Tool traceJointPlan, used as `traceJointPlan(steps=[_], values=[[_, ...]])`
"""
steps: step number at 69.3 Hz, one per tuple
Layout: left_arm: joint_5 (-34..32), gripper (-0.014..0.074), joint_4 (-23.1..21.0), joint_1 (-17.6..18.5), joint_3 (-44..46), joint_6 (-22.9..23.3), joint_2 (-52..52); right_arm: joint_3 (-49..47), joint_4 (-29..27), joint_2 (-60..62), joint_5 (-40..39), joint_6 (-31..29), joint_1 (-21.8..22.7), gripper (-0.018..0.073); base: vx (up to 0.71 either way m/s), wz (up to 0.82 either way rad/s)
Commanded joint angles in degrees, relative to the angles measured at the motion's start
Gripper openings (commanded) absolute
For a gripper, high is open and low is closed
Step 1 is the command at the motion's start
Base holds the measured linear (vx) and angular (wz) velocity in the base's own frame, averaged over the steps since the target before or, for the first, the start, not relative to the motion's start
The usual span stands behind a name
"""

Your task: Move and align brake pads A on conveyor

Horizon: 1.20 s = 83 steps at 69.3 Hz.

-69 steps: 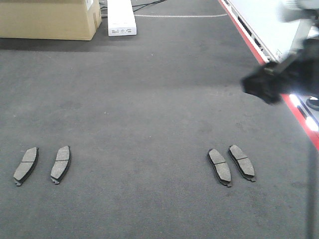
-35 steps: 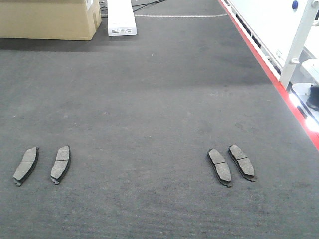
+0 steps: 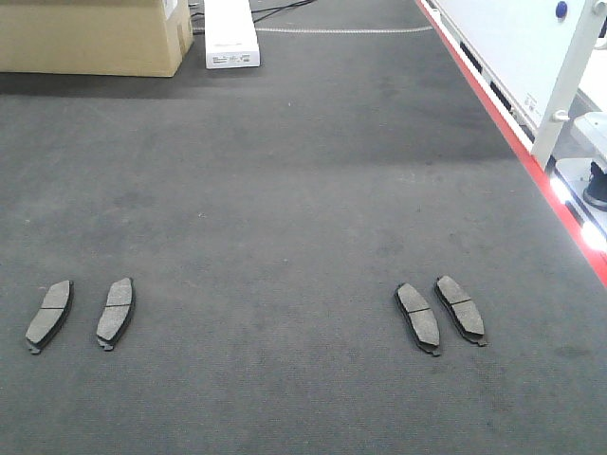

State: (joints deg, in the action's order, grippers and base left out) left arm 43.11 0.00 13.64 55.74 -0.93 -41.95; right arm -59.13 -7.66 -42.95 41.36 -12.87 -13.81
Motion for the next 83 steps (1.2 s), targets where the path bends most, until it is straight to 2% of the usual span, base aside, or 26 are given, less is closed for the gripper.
traceJointPlan(steps=[1, 33, 39, 42, 49, 65, 72, 83], values=[[-4.02, 0.0561, 0.0, 0.5, 1.48, 0.04, 0.15, -1.51, 0.04, 0.13, -4.41, -0.29, 0.14, -0.0008, 0.0, 0.0], [-3.56, 0.0561, 0.0, 0.5, 1.48, 0.04, 0.15, -1.51, 0.04, 0.13, -4.36, -0.29, 0.14, -0.0008, 0.0, 0.0], [-2.91, 0.055, 1.67, 0.5, 1.48, 0.04, 0.15, -1.51, 0.04, 0.13, -4.36, -0.29, 0.14, -0.0008, 0.0, 0.0], [-2.82, 0.0524, 1.73, 0.5, 1.48, 0.04, 0.15, -1.51, 0.04, 0.13, -4.36, -0.29, 0.14, -0.0008, 0.0, 0.0], [-2.77, 0.0401, 1.73, 0.5, 1.48, 0.04, 0.46, -1.51, 0.04, 0.13, -4.36, -0.29, 0.14, -0.0008, 0.0, 0.0], [-3.85, -0.001, 1.55, 0.29, -1.41, 0.04, 5.56, -1.51, 0.04, 0.13, -4.4, -0.29, 0.14, -0.0008, 0.0, 0.0], [-4.74, -0.0008, 1.49, -0.66, -5.28, 0.04, 9.29, -1.51, 0.04, 0.13, -4.4, -0.29, 0.14, -0.0008, 0.0, 0.0], [-8.09, -0.0008, -0.61, -6.35, -13.25, 0.04, 15.71, -1.51, 0.04, 0.13, -4.4, -0.29, 0.14, -0.0008, 0.0, 0.0]])
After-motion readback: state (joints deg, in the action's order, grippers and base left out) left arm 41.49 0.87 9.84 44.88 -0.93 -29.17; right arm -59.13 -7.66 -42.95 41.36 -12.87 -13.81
